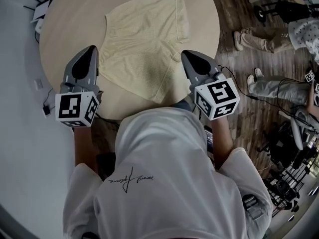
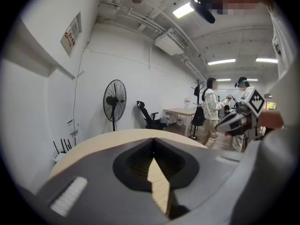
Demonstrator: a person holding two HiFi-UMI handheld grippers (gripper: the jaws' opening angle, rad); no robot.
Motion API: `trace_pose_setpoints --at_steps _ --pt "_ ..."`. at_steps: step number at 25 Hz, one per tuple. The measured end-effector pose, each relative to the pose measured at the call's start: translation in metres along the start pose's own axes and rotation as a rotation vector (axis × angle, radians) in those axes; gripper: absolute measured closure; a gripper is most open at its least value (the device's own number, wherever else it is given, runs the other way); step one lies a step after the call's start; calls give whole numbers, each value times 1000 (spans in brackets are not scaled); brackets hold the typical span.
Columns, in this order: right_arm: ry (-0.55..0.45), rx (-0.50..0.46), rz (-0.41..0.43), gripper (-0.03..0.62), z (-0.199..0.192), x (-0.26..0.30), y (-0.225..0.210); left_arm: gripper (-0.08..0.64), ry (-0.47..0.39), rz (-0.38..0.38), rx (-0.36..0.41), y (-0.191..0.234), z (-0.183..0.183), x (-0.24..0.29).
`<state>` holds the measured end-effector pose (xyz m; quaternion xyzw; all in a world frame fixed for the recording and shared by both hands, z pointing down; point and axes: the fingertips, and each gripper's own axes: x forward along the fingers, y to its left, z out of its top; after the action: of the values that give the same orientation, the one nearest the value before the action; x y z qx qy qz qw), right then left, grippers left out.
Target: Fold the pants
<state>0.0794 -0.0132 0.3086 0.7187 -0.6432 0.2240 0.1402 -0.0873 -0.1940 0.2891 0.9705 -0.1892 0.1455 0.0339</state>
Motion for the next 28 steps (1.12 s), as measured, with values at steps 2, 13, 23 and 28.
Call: trace_pose_setpoints --at_steps 2,13,23,28 --pt "8 -2 1 594 0 5 -7 511 17 11 36 2 0 7" --pt "12 13 -10 594 5 39 -40 511 84 15 62 14 -10 46" --pt "29 -10 -16 594 11 65 -75 511 145 42 76 28 -19 81" --pt "40 -29 8 594 11 86 -89 511 188 44 98 34 -29 100"
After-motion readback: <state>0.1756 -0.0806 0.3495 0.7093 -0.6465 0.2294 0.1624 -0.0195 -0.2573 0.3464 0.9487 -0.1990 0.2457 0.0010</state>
